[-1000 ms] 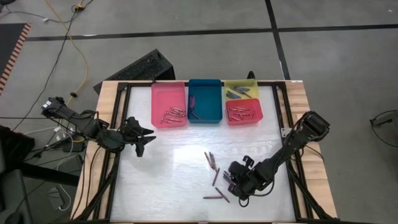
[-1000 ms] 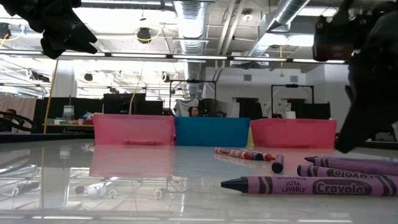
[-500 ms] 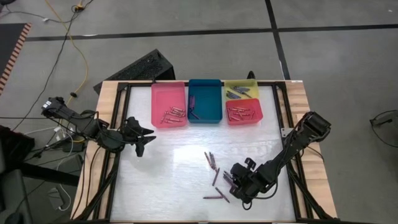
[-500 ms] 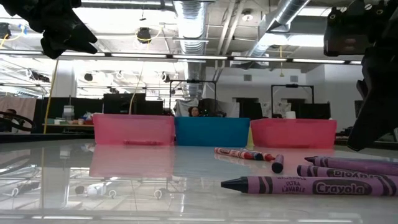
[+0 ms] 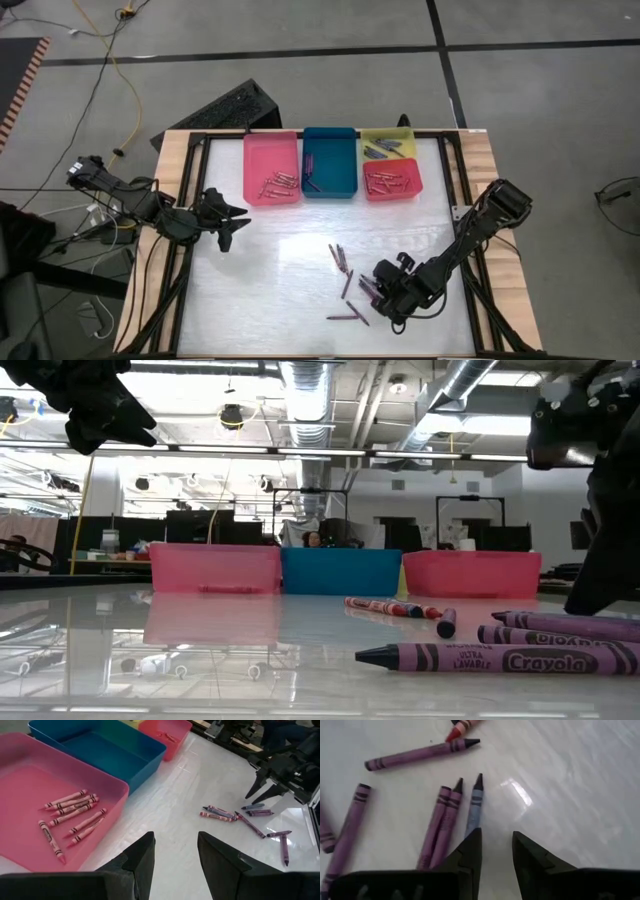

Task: Sort crayons
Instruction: Put the blue crayon into the yellow bin

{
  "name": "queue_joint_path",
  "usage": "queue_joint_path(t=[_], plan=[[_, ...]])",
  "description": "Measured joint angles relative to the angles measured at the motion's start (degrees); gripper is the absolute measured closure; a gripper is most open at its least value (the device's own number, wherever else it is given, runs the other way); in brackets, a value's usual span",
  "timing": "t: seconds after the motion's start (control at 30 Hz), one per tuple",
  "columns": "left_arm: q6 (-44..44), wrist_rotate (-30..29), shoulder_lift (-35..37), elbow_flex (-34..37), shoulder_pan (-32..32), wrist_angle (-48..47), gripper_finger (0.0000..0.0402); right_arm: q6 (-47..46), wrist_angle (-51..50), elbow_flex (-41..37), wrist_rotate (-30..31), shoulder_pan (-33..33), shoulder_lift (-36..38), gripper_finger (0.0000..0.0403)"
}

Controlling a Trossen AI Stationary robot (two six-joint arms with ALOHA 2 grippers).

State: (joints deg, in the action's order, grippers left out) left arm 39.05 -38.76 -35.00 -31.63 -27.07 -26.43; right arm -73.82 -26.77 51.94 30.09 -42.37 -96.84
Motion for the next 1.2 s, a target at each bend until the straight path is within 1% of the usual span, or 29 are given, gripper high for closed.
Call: queue_joint_path(t=[0.5,0.77,1.2], plan=[[0.0,0.63,0.02,0.0,0.0,-0.05,0.0262,0.36,-0.06,0.07,0.0,0.02,0.0,0.0294],[-0.02,0.94,0.02,0.01,0.0,-0.05,0.0262,-0.31,3.83,0.07,-0.02,-0.91,0.0,0.0294],[0.13,0.9,0.0,0.02,0.02,-0.05,0.0262,-1.23,2.13,0.09,1.22,-0.98,0.0,0.0294]])
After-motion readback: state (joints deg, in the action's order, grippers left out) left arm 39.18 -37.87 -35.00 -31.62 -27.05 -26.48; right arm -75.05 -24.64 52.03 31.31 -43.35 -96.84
